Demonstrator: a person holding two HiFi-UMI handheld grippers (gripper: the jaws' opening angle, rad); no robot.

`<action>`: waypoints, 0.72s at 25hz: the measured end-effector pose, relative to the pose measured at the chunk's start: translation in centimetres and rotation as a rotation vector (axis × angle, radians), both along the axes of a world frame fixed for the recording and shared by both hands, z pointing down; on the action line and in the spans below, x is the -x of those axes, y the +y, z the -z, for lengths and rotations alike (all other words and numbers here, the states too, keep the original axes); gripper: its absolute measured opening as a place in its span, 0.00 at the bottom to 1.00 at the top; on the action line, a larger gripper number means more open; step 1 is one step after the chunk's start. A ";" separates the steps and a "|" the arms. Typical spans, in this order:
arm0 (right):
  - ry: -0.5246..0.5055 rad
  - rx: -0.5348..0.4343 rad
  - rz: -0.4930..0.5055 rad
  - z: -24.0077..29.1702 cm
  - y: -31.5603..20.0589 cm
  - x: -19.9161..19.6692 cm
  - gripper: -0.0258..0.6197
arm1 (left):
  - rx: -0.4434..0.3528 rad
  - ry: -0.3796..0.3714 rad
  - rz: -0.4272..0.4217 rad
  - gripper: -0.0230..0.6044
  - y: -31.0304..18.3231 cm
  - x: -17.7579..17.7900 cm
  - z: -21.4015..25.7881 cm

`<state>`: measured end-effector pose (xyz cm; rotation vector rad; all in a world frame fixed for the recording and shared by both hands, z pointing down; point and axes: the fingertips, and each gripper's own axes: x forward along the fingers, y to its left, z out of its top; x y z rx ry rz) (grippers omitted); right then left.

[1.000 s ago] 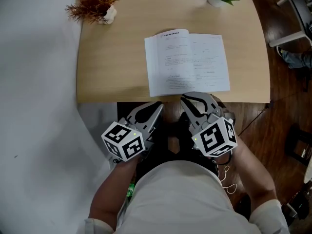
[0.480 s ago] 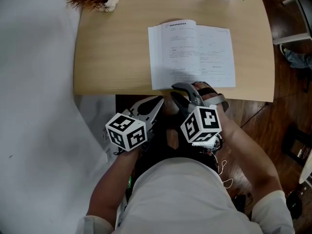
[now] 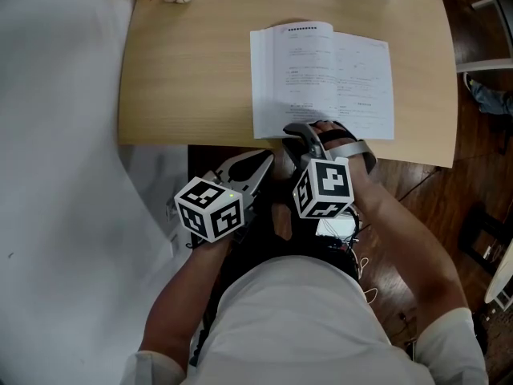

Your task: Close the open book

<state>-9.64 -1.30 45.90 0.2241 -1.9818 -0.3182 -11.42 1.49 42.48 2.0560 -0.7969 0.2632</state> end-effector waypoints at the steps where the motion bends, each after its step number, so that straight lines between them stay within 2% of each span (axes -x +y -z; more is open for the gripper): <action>1: 0.001 0.000 -0.004 0.0 -0.1 0.1 0.16 | 0.002 0.002 0.000 0.03 0.0 0.0 0.0; 18: -0.018 -0.011 -0.055 0.5 -0.6 0.4 0.16 | 0.013 0.019 -0.009 0.03 0.8 0.2 -0.5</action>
